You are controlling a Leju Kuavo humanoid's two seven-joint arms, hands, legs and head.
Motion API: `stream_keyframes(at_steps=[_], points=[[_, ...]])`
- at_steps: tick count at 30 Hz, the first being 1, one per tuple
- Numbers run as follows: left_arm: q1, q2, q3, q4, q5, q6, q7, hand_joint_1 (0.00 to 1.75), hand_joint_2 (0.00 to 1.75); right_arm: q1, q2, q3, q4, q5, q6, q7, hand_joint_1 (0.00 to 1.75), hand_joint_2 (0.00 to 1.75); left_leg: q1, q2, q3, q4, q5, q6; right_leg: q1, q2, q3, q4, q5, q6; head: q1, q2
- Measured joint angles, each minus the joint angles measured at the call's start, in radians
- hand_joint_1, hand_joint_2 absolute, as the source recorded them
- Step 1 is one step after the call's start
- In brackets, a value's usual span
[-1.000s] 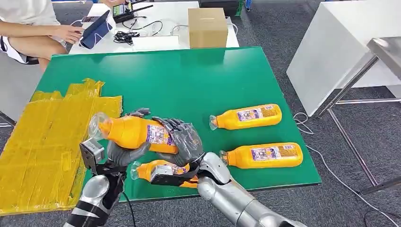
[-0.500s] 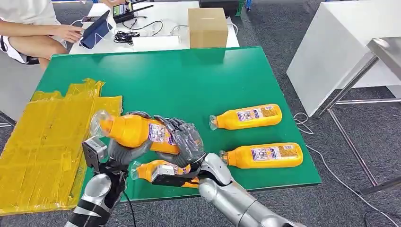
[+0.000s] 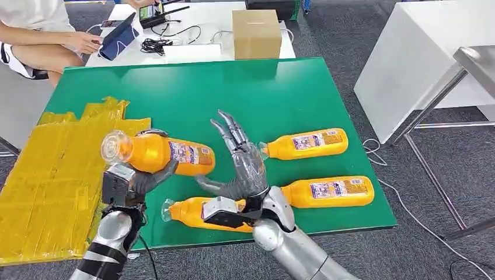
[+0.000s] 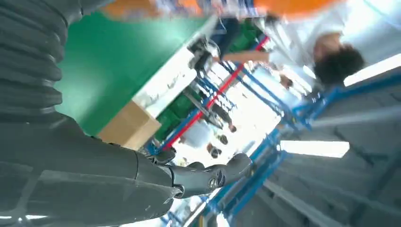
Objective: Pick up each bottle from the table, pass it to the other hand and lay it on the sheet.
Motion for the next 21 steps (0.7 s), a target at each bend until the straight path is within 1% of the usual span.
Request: stream_keyframes(at_steps=[3, 5, 8, 12, 13, 15, 19, 21], points=[[-0.039, 0.016, 0.001, 0.038, -0.300, 0.258, 0.016, 1.75, 1.75, 0.038, -0.014, -0.043, -0.097, -0.011, -0.007, 0.004, 0.00, 1.75, 0.000, 0.000, 0.000, 0.000, 0.000, 0.000, 0.000, 0.000, 0.000, 0.000, 0.000, 0.000, 0.000, 0.000], [-0.075, 0.032, 0.007, 0.078, -0.450, 0.353, 0.029, 1.75, 1.75, 0.053, -0.019, -0.066, -0.148, -0.011, -0.008, 0.005, 0.00, 1.75, 0.000, 0.000, 0.000, 0.000, 0.000, 0.000, 0.000, 0.000, 0.000, 0.000, 0.000, 0.000, 0.000, 0.000], [-0.104, 0.043, 0.026, 0.113, -0.563, 0.385, 0.062, 1.75, 1.75, 0.064, -0.026, -0.085, -0.196, -0.011, -0.008, 0.007, 0.00, 1.75, 0.000, 0.001, 0.000, 0.000, 0.000, 0.000, 0.000, 0.000, 0.000, 0.000, 0.000, 0.000, 0.000, 0.000], [-0.152, 0.056, 0.093, 0.182, -1.103, 0.395, 0.195, 1.75, 1.75, 0.073, -0.032, -0.107, -0.245, -0.018, -0.011, 0.006, 0.00, 1.75, 0.000, 0.000, 0.000, 0.000, 0.000, 0.000, 0.000, 0.000, 0.000, 0.000, 0.000, 0.000, 0.000, 0.000], [-0.170, 0.063, 0.107, 0.209, -1.178, 0.395, 0.221, 1.75, 1.75, 0.074, -0.032, -0.111, -0.255, -0.023, -0.007, 0.006, 0.00, 1.75, 0.000, 0.001, 0.000, 0.000, 0.000, 0.000, 0.000, 0.000, 0.000, 0.001, 0.000, 0.000, 0.000, 0.000], [-0.200, 0.074, 0.123, 0.258, -1.228, 0.395, 0.251, 1.75, 1.75, 0.074, -0.034, -0.119, -0.270, -0.030, -0.001, 0.006, 0.00, 1.75, 0.000, 0.002, 0.000, 0.000, 0.000, 0.000, 0.000, 0.001, 0.000, 0.001, 0.000, 0.000, 0.000, 0.000], [-0.230, 0.088, 0.142, 0.313, -1.245, 0.396, 0.261, 1.75, 1.75, 0.077, -0.037, -0.126, -0.285, -0.030, 0.006, 0.006, 0.00, 1.75, 0.000, 0.001, 0.000, 0.000, 0.000, 0.000, 0.000, 0.001, 0.000, 0.000, 0.000, 0.000, 0.000, 0.000], [-0.252, 0.096, 0.140, 0.355, -1.302, 0.398, 0.308, 1.75, 1.75, 0.078, -0.037, -0.127, -0.291, -0.030, 0.013, 0.006, 0.00, 1.75, 0.000, 0.001, 0.000, 0.000, 0.000, 0.000, 0.000, 0.001, 0.000, 0.000, 0.000, 0.000, 0.000, 0.000]])
